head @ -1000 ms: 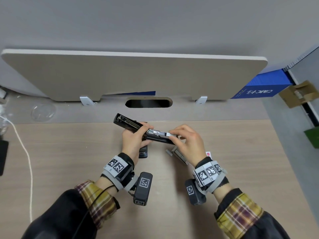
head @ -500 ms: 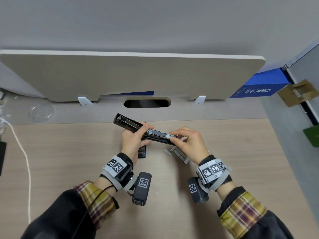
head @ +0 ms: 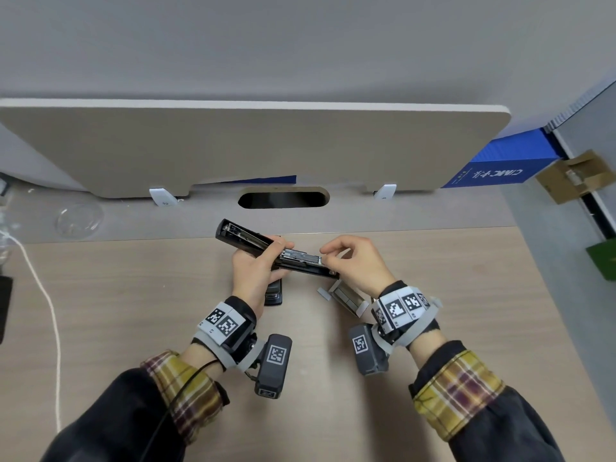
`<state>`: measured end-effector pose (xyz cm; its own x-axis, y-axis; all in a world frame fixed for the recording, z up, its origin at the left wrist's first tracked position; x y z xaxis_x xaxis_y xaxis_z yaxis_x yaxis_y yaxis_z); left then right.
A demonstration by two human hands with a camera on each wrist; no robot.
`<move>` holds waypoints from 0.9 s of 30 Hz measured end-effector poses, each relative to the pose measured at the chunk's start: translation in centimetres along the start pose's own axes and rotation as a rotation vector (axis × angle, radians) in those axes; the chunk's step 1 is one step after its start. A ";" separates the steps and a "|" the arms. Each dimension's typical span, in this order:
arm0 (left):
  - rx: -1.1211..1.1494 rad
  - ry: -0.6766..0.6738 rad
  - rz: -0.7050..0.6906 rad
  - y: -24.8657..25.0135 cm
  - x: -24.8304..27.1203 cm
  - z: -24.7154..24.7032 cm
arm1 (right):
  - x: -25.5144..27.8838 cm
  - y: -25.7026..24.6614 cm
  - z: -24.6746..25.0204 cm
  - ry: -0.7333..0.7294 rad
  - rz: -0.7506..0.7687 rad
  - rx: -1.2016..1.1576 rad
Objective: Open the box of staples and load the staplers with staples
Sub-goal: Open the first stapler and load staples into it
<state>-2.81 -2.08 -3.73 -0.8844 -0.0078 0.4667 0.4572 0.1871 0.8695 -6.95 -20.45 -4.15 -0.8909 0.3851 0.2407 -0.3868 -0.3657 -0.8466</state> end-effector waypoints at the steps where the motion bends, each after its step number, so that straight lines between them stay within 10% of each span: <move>1: 0.003 0.008 0.000 0.1 -0.2 0.3 | 0.0 0.1 0.2 0.030 0.011 -0.019; 5: 0.018 0.042 -0.002 0.6 -1.0 1.3 | 0.0 1.3 0.3 0.223 -0.035 0.100; 13: 0.030 0.085 -0.011 0.7 -1.1 2.0 | 1.2 2.7 -3.4 -0.118 0.008 0.799; 27: 0.021 0.094 0.004 0.5 -1.0 2.7 | 1.5 4.1 -5.6 -0.069 0.099 0.873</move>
<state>-1.96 0.65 -4.14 -0.8694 -0.0988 0.4842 0.4579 0.2077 0.8644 -8.52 -16.67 -9.94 -0.9314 0.2756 0.2379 -0.3259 -0.9225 -0.2070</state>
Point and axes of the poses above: each hand's wrist, its own x-axis away from the middle knuckle, its own z-axis out of the back of the hand, y = z × x, the point moved 2 cm from there along -x, towards the middle knuckle, and after that the axes turned 7 degrees about y, right-handed, at the moved point
